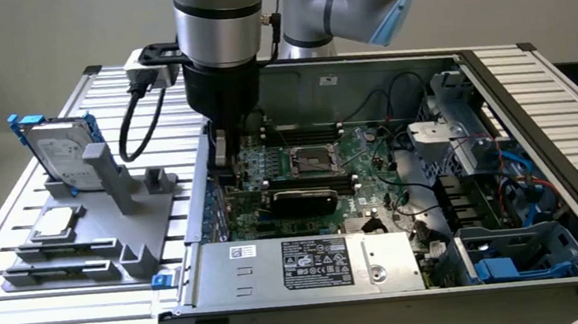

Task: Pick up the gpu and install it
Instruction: 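Press down on the gpu until it lock into place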

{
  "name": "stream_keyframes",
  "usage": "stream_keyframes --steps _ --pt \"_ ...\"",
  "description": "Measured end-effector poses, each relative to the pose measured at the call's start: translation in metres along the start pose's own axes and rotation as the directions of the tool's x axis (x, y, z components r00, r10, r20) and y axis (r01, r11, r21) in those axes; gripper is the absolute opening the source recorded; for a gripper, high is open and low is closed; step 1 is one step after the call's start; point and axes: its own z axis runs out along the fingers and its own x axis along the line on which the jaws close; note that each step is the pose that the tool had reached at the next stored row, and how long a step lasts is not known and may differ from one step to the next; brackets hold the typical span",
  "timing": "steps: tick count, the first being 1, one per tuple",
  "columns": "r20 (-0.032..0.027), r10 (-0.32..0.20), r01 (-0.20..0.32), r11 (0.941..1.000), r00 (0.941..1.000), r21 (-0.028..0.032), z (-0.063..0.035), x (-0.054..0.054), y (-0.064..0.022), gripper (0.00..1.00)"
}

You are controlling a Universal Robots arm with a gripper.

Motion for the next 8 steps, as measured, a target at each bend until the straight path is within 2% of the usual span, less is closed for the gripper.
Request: stream_keyframes --steps 8 --pt "0.0014 0.014 -0.014 0.9999 0.9999 -0.0051 -0.0015 0.0008 -0.0016 0.11"
